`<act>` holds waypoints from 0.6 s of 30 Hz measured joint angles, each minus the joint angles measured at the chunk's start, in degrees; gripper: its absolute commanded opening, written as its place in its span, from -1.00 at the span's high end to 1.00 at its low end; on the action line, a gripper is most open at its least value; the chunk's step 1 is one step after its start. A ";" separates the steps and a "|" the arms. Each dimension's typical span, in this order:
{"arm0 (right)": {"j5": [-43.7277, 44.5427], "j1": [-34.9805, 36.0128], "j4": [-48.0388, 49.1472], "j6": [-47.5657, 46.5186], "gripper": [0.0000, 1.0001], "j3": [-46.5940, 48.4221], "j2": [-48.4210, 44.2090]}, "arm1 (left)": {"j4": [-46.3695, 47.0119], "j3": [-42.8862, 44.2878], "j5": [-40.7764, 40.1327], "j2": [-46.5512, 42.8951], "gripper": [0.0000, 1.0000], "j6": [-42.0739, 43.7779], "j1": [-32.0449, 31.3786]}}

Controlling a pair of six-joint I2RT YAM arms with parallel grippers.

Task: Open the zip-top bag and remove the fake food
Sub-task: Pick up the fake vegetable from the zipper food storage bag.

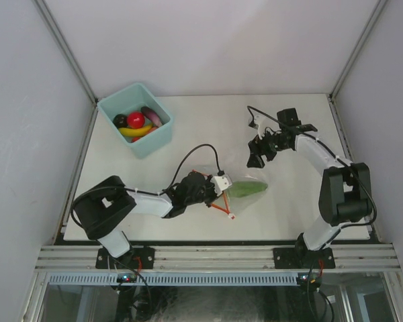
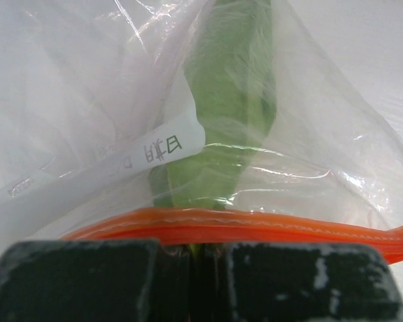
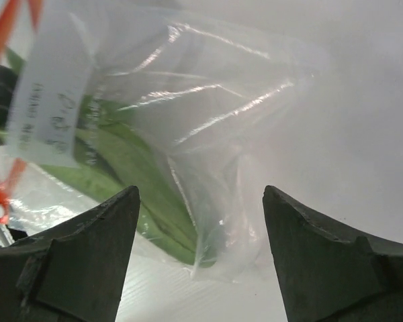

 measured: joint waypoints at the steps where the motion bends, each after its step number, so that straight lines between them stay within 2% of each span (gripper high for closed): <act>1: 0.72 0.02 0.55 0.24 -0.42 -0.20 1.40 | -0.31 0.00 0.02 -0.20 1.00 -0.20 0.02; 3: 1.92 0.02 1.44 0.90 -0.28 -0.31 4.22 | -0.66 0.00 0.02 -0.46 1.00 -0.61 0.02; 5: 2.91 0.07 2.19 1.49 0.02 -0.28 6.64 | -1.07 0.00 0.02 -0.76 1.00 -1.01 0.02; 7: 3.72 0.09 1.88 2.34 0.48 0.22 9.44 | -1.79 -0.02 0.00 -1.44 1.00 -1.40 0.02; 8: 3.89 0.09 1.57 2.27 0.82 0.70 10.58 | -2.08 -0.02 -0.02 -1.84 0.99 -1.62 0.00; 9: 4.07 0.15 1.18 2.56 1.00 1.40 11.74 | -2.40 -0.04 -0.22 -2.45 1.00 -1.99 0.00; 13: 7.28 0.85 0.70 2.49 1.00 2.73 13.18 | -4.33 -0.24 -0.72 -5.79 1.00 -4.07 0.11; 18: 17.42 2.89 3.80 0.74 1.00 1.51 9.55 | -6.69 -1.75 -0.50 -12.96 1.00 -9.94 1.53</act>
